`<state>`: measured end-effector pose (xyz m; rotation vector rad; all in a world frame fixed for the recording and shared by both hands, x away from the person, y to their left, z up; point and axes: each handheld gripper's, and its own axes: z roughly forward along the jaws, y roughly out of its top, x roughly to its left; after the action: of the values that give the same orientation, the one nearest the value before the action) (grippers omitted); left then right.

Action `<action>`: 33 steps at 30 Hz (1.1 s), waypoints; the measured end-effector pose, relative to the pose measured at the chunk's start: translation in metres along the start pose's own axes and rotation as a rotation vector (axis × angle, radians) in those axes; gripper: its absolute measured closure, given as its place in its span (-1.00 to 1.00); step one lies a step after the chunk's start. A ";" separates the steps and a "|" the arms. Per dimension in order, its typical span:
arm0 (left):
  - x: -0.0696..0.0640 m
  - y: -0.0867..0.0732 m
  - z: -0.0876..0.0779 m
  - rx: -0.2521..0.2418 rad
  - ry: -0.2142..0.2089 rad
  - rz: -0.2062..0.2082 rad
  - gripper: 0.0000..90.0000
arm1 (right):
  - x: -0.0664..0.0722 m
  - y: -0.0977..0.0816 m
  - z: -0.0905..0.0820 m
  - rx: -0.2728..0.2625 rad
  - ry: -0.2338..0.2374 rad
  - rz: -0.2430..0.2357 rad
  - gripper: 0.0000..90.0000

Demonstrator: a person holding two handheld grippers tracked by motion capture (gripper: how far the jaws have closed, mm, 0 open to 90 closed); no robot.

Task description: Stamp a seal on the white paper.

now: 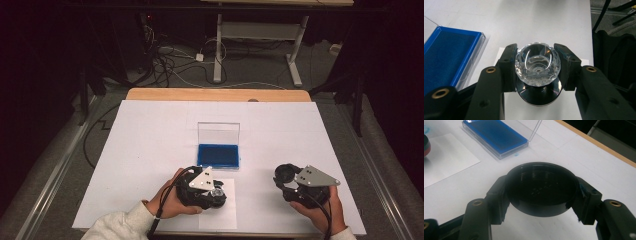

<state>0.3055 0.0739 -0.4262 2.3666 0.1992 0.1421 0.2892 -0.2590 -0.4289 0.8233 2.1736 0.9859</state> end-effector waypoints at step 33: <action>-0.001 -0.013 0.014 0.032 0.015 0.016 0.22 | 0.002 0.000 0.001 0.006 0.002 -0.009 -0.15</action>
<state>0.3054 0.0735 -0.4454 2.4000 0.1914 0.1660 0.2886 -0.2570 -0.4294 0.8145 2.1808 0.9766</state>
